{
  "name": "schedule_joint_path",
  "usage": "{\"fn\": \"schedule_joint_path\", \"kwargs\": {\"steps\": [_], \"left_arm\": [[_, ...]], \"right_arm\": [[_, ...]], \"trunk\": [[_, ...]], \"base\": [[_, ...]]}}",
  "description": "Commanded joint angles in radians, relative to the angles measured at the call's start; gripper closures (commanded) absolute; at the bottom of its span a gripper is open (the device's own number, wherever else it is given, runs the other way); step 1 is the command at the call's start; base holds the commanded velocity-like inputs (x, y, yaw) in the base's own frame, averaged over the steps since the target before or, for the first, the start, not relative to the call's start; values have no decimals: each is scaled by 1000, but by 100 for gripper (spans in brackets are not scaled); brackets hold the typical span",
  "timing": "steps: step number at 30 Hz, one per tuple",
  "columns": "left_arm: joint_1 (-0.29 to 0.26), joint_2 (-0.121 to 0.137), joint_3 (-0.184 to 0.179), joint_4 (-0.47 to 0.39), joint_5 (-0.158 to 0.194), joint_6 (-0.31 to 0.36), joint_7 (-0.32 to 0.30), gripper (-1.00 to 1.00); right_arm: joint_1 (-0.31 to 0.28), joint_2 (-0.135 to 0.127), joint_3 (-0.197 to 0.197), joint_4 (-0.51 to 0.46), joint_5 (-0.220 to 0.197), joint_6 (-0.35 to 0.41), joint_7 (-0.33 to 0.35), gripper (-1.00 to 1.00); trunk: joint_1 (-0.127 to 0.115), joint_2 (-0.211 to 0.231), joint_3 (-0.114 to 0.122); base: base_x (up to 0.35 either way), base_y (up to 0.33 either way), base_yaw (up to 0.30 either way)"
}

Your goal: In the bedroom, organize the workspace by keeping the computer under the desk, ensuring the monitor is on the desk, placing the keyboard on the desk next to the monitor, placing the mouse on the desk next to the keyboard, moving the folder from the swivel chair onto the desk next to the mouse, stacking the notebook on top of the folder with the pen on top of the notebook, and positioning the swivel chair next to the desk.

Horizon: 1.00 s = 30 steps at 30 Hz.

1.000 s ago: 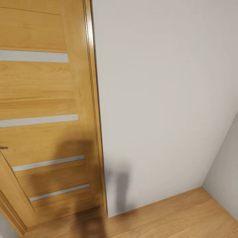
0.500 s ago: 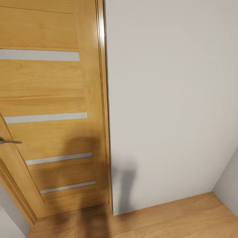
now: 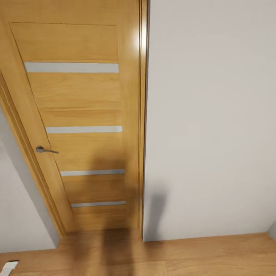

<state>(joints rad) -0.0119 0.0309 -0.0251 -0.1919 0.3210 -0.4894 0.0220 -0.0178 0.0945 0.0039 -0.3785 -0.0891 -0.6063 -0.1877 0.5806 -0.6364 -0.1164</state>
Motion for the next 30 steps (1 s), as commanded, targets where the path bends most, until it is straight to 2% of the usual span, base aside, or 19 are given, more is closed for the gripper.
{"fn": "schedule_joint_path", "kwargs": {"steps": [1, 17, 26, 30], "left_arm": [[-1, 0, -3, 1, 2, -1, 2, -100], [-1, 0, -7, 26, 1, 3, 3, -100], [-1, 0, -7, 27, 2, 3, 4, -100], [-1, 0, -7, 26, 1, 3, 4, -100]], "right_arm": [[0, 0, 1, 2, -9, -4, 2, -100], [0, 1, 1, 14, -8, -4, 3, -100], [-1, -1, 0, 13, -9, -5, 3, -100], [-1, -1, 0, 14, -10, -5, 5, -100]], "trunk": [[0, -2, -2], [0, -2, -2], [0, -2, -2], [0, -2, -2]], "base": [[-329, -13, 287], [-317, -107, 287], [-64, -67, 282], [-3, -4, 138]]}}
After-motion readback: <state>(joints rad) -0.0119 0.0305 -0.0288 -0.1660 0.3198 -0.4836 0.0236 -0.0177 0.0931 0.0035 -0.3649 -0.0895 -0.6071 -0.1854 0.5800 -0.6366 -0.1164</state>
